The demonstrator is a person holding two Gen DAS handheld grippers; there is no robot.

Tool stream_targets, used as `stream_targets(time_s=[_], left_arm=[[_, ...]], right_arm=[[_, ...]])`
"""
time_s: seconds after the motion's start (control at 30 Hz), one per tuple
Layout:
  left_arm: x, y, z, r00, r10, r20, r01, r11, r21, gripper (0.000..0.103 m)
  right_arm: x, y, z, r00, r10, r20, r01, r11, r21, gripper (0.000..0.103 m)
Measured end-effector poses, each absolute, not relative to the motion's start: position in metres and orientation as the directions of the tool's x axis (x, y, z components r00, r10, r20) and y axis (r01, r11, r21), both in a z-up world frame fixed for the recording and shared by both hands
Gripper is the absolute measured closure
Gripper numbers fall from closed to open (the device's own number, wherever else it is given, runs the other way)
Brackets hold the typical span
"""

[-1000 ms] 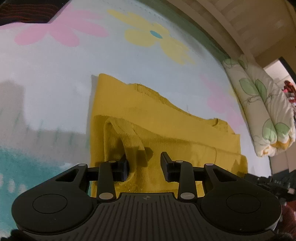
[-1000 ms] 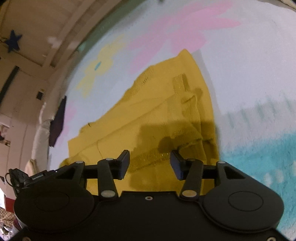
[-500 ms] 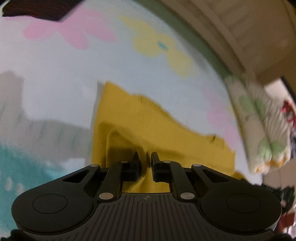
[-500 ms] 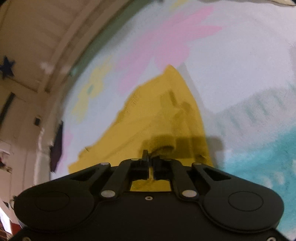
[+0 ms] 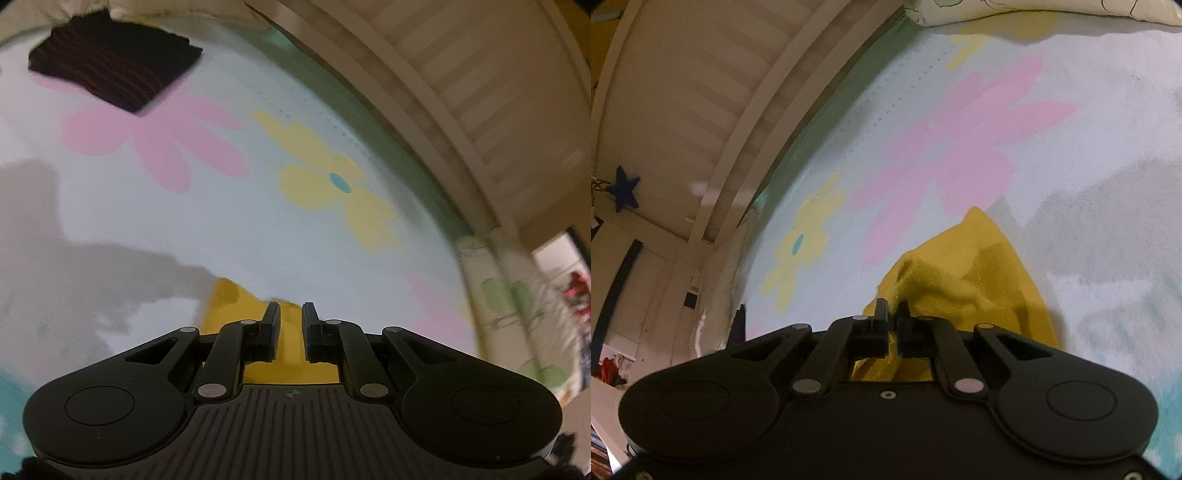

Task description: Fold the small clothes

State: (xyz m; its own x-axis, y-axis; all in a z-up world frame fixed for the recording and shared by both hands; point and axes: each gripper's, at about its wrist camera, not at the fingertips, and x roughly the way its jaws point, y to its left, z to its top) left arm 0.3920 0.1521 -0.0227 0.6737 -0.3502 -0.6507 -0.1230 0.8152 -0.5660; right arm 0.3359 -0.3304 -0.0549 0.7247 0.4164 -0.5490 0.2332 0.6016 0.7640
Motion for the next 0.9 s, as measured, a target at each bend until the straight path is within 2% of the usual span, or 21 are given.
stream_targets(time_s=[0.1, 0.17, 0.23, 0.3, 0.47, 0.63, 0.77, 0.9], left_arm=[[0.383, 0.129, -0.005, 0.667, -0.315, -0.675, 0.000, 0.906, -0.423, 0.090], [0.364, 0.102, 0.011, 0.682, -0.298, -0.668, 0.145, 0.950, -0.277, 0.090], [0.338, 0.070, 0.023, 0.697, -0.319, -0.642, 0.300, 0.943, -0.143, 0.089], [0.314, 0.043, 0.027, 0.693, -0.366, -0.622, 0.407, 0.910, -0.082, 0.085], [0.275, -0.009, 0.015, 0.576, -0.501, -0.646, 0.571, 0.812, -0.121, 0.083], [0.254, -0.043, -0.006, 0.454, -0.567, -0.688, 0.683, 0.717, -0.140, 0.083], [0.257, -0.047, -0.033, 0.417, -0.508, -0.754, 0.666, 0.735, -0.127, 0.083], [0.280, -0.025, -0.035, 0.468, -0.466, -0.751, 0.552, 0.818, -0.163, 0.083]], right_arm=[[0.337, -0.330, -0.055, 0.724, 0.419, -0.547, 0.235, 0.597, 0.767, 0.090], [0.337, -0.331, -0.054, 0.723, 0.423, -0.547, 0.228, 0.601, 0.766, 0.090], [0.336, -0.334, -0.052, 0.724, 0.425, -0.543, 0.220, 0.605, 0.765, 0.089], [0.334, -0.337, -0.051, 0.729, 0.423, -0.538, 0.220, 0.599, 0.770, 0.089], [0.333, -0.333, -0.049, 0.733, 0.417, -0.538, 0.221, 0.601, 0.768, 0.089], [0.333, -0.334, -0.047, 0.733, 0.415, -0.540, 0.214, 0.611, 0.762, 0.089], [0.333, -0.335, -0.047, 0.733, 0.415, -0.539, 0.214, 0.612, 0.762, 0.089], [0.332, -0.335, -0.046, 0.736, 0.414, -0.536, 0.209, 0.614, 0.761, 0.089]])
